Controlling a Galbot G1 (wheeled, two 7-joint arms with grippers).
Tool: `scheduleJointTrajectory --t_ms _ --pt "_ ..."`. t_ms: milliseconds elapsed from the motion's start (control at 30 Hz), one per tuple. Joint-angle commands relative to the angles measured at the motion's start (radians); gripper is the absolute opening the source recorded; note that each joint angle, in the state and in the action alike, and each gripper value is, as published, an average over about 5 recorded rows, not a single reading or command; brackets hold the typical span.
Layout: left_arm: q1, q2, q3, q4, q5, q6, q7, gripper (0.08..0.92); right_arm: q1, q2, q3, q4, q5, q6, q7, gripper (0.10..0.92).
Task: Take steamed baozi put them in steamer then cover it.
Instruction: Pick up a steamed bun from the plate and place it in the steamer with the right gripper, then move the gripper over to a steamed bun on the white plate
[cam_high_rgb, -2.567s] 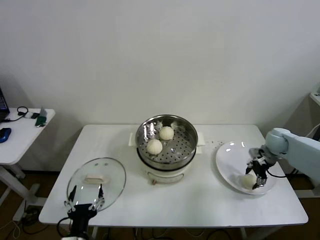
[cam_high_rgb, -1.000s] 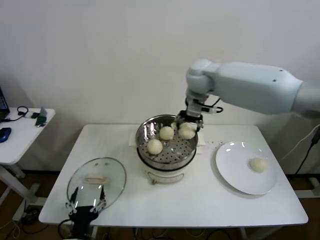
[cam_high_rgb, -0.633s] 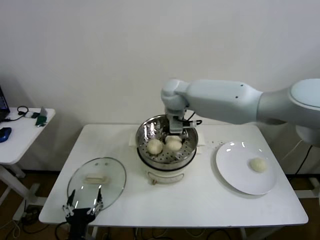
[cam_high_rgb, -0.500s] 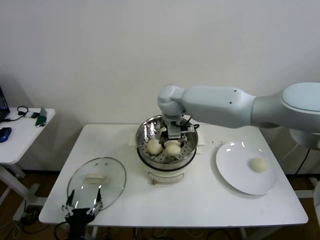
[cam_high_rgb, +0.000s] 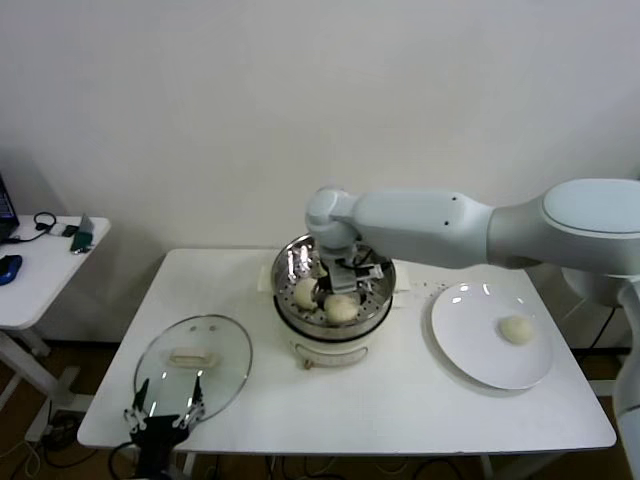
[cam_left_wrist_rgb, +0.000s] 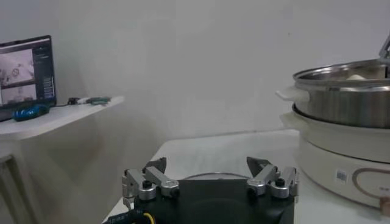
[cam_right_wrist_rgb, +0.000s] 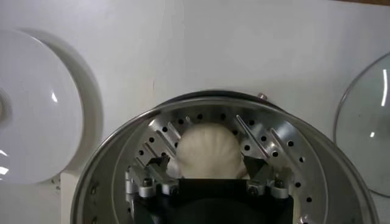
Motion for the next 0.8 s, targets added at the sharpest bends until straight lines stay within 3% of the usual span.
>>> scheduleJointTrajectory --t_ms 33,367,567,633,800 --pt "-0.001 0.002 0.001 0.001 -0.001 0.0 0.0 0.823 0.003 -0.003 0.013 0.008 -0.003 -0.002 -0.005 0.822" --pt "0.003 0.004 0.005 -0.015 0.006 0.004 -0.001 0.823 0.106 -0.166 0.048 0.035 0.121 -0.087 0.009 0.823" --pt "0.001 0.003 0.007 -0.016 0.01 0.003 0.002 0.823 0.213 -0.391 -0.116 0.102 0.34 -0.435 0.218 0.823" --pt "-0.001 0.0 0.006 -0.015 0.008 0.002 0.002 0.823 0.226 -0.462 -0.135 0.112 0.432 -0.545 0.214 0.823" --pt "0.004 0.003 0.009 -0.019 0.005 -0.002 0.004 0.823 0.212 -0.616 -0.125 0.062 0.544 -0.645 0.151 0.823"
